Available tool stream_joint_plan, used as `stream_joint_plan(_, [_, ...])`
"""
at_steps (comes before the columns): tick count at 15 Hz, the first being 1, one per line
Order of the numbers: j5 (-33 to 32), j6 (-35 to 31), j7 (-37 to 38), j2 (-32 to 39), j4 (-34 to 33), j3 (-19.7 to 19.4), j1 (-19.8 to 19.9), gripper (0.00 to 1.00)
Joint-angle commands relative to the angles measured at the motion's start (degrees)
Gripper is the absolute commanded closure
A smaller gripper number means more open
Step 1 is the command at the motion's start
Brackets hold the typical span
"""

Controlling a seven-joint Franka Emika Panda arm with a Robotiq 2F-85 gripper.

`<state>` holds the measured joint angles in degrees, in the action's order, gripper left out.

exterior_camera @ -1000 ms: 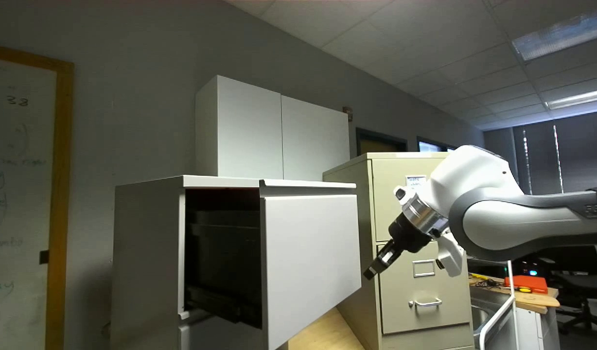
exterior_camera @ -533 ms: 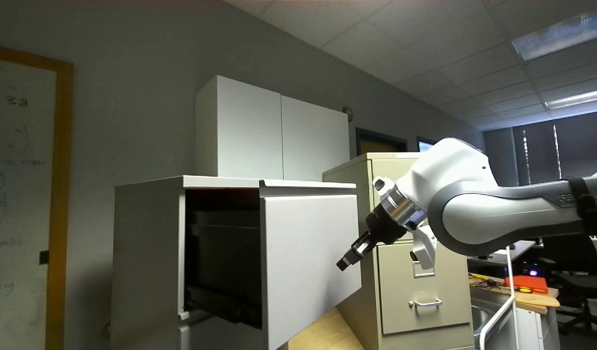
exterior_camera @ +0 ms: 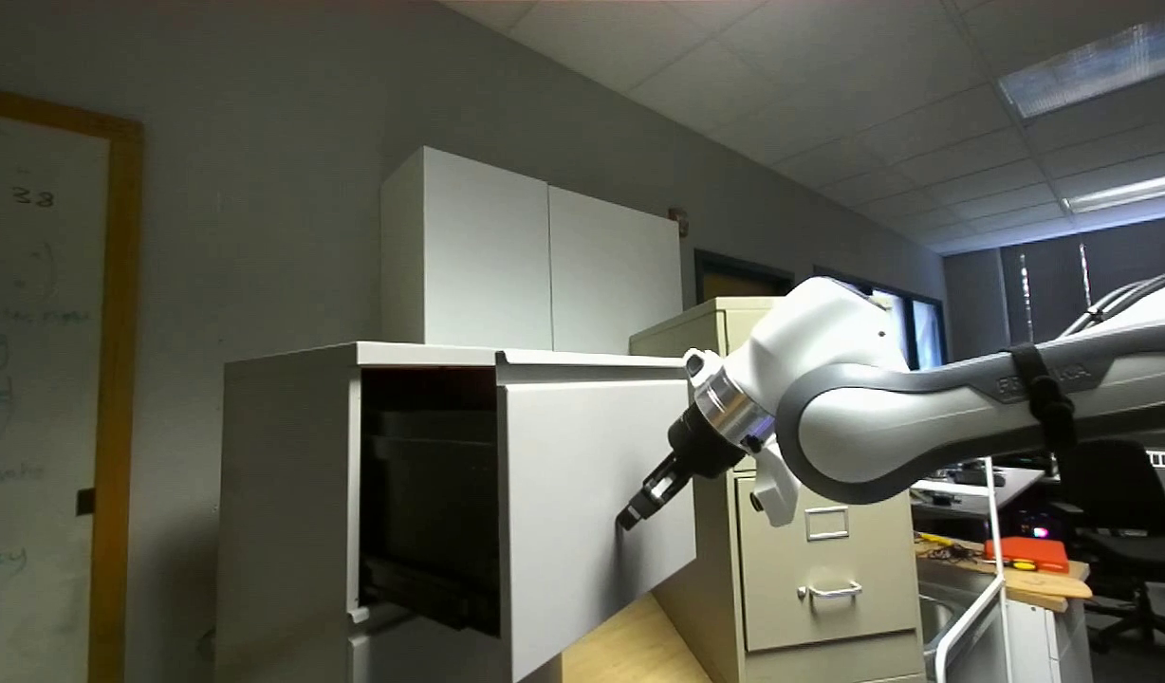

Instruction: Close the top drawer of the left cabinet

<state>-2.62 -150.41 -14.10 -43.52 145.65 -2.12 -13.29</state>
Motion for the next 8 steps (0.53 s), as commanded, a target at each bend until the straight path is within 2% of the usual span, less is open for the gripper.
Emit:
stream_joint_plan(1, [0.55, -1.20, 0.23, 7.23, -5.70, 0.82, 0.35, 0.95])
stream_joint_plan(8, [0.49, -0.57, 1.85, 16.93, -14.91, 3.05, 1.08, 0.95])
